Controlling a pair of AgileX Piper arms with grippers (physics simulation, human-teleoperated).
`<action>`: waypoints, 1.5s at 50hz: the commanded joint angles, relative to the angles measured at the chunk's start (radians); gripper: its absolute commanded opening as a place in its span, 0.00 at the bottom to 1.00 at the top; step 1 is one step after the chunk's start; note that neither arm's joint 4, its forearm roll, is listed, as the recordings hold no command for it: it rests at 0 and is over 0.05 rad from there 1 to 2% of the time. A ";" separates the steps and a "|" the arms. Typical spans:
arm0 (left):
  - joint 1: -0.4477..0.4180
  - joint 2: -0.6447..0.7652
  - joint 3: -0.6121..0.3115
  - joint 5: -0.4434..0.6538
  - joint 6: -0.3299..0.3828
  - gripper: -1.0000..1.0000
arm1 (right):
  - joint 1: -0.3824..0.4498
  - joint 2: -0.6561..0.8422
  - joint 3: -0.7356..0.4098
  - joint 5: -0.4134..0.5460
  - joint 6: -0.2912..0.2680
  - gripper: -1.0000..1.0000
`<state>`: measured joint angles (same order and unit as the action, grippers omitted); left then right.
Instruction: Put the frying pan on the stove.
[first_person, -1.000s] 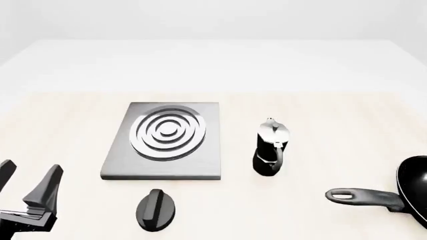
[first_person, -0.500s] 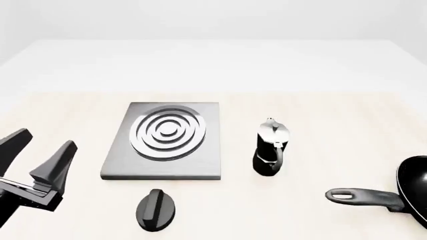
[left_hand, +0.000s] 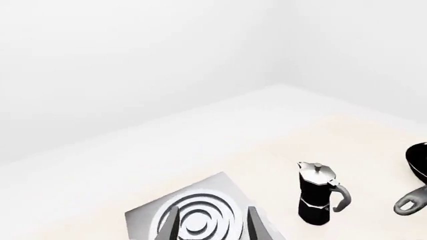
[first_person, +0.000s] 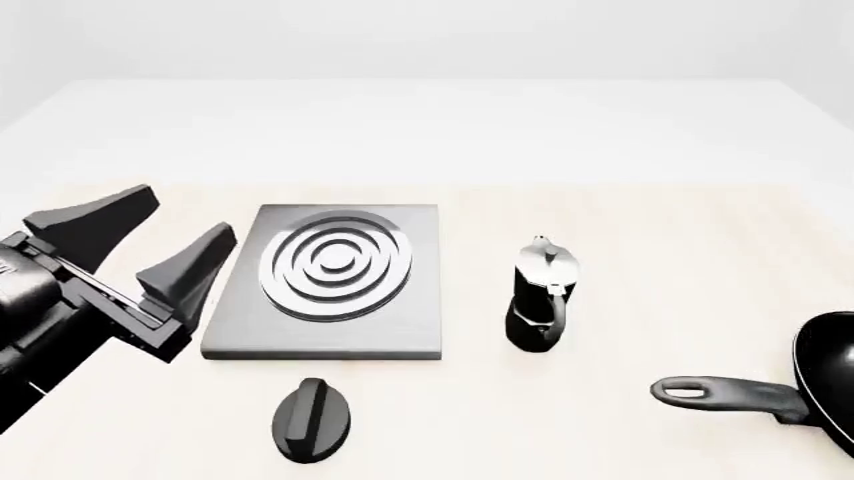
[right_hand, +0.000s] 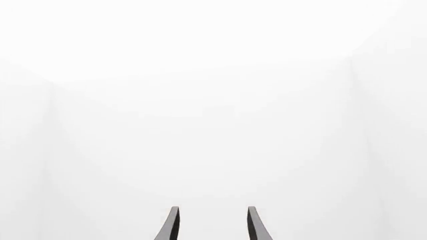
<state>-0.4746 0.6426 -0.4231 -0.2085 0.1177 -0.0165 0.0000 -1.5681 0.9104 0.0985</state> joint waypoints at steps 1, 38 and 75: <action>-0.108 0.130 -0.090 -0.041 0.020 1.00 | -0.006 0.000 -0.024 0.018 0.010 1.00; -0.330 0.442 -0.311 -0.139 0.015 1.00 | 0.003 0.000 -0.037 0.028 0.022 1.00; -0.486 0.666 -0.476 -0.150 0.023 1.00 | 0.000 0.000 -0.115 0.072 0.038 1.00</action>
<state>-0.9277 1.2609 -0.8653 -0.3542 0.1409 -0.0160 0.0000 -1.6632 0.9712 0.1372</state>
